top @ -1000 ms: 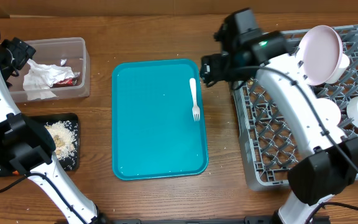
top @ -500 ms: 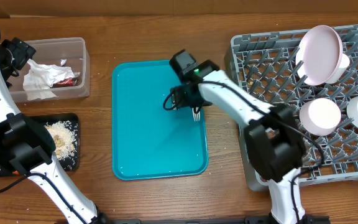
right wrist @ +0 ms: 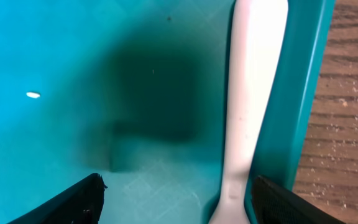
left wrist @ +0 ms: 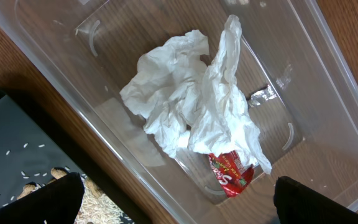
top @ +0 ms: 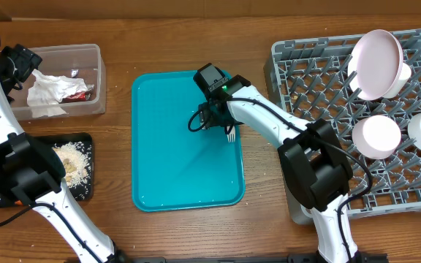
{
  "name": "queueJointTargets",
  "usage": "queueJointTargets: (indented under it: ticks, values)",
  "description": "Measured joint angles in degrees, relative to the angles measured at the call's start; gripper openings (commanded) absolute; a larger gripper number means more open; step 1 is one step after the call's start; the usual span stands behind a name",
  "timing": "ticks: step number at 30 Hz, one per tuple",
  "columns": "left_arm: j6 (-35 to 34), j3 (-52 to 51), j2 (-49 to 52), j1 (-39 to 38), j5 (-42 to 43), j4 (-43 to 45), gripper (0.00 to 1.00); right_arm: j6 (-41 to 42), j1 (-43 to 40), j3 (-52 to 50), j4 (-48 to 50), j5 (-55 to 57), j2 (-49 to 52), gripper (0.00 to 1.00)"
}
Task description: Sort waste into correct bins and load items into the dishwasher rack
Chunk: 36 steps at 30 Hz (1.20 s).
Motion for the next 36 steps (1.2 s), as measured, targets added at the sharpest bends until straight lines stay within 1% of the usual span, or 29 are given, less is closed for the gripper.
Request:
queueJointTargets:
  ticks: [7, 9, 13, 14, 18, 21, 23, 24, 30, 36]
  values:
    - [0.0, 0.0, 0.0, 0.0, 0.0, 0.0, 1.0, 0.1, 0.3, 0.3, 1.1, 0.6, 1.7, 0.77]
    - [0.0, 0.0, 0.0, 0.0, 0.0, 0.0, 1.0, 0.0, 0.3, 0.3, 1.1, 0.6, 1.7, 0.7]
    - [0.0, 0.0, 0.0, 0.0, 0.0, 0.0, 1.0, 0.0, 0.6, 0.5, 0.7, 0.7, 1.7, 0.4]
    - [0.0, 0.0, 0.0, 0.0, 0.0, 0.0, 1.0, 0.2, 0.8, 0.6, 0.7, 0.7, 1.8, 0.35]
    - [0.0, 0.0, 0.0, 0.0, 0.0, 0.0, 1.0, 0.4, 2.2, 0.7, 0.0, 0.4, 1.8, 0.19]
    - [0.0, 0.0, 0.0, 0.0, 0.0, 0.0, 1.0, 1.0, 3.5, 0.7, -0.3, 0.2, 1.8, 0.13]
    - [0.0, 0.0, 0.0, 0.0, 0.0, 0.0, 1.0, 1.2, 4.0, 1.0, -0.8, -0.3, 1.8, 0.06]
    - [0.0, 0.0, 0.0, 0.0, 0.0, 0.0, 1.0, 1.2, 4.1, 1.1, -1.2, -0.7, 1.8, 0.04]
    - [0.0, 0.0, 0.0, 0.0, 0.0, 0.0, 1.0, 1.7, 4.1, 3.6, -6.1, -3.2, 2.2, 0.04]
    - [0.0, 0.0, 0.0, 0.0, 0.0, 0.0, 1.0, 1.7, 4.1, 4.6, -7.6, -4.0, 2.1, 0.04]
